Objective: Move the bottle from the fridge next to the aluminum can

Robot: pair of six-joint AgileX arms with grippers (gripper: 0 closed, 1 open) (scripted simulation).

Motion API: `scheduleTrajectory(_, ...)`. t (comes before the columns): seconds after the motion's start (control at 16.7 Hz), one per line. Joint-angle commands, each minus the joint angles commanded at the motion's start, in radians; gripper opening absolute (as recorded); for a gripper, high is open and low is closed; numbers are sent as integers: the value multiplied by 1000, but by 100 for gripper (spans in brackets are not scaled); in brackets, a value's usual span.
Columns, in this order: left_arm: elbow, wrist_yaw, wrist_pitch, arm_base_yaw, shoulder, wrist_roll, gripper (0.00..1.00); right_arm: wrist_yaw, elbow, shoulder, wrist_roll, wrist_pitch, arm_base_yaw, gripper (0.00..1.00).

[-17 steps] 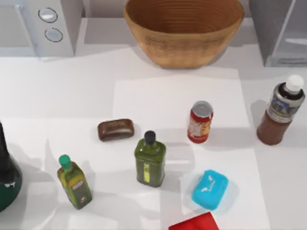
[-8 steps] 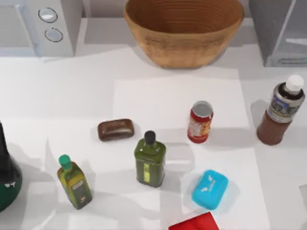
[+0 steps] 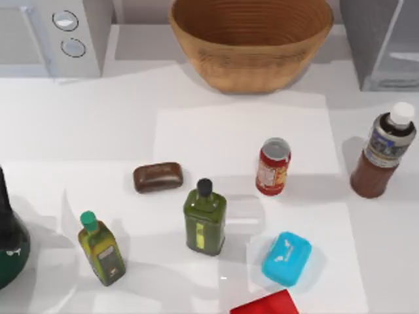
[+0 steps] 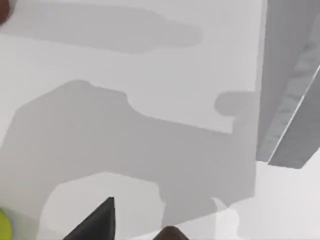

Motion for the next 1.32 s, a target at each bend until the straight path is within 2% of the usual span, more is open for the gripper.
scheduleTrajectory(0.12,0,0,0,0,0,0,100,-64,35,138,-136,24,-125,100)
scheduleTrajectory(0.3,0,0,0,0,0,0,100,-128,68,267,-262,55,-245,100)
scheduleTrajectory(0.78,0,0,0,0,0,0,100,-146,74,300,-293,65,-273,100)
scheduleTrajectory(1.02,0,0,0,0,0,0,100,-138,72,306,-187,159,-205,100)
scheduleTrajectory(1.14,0,0,0,0,0,0,100,-124,69,311,-70,260,-132,100)
scheduleTrajectory(1.32,0,0,0,0,0,0,100,-93,64,316,178,457,10,100)
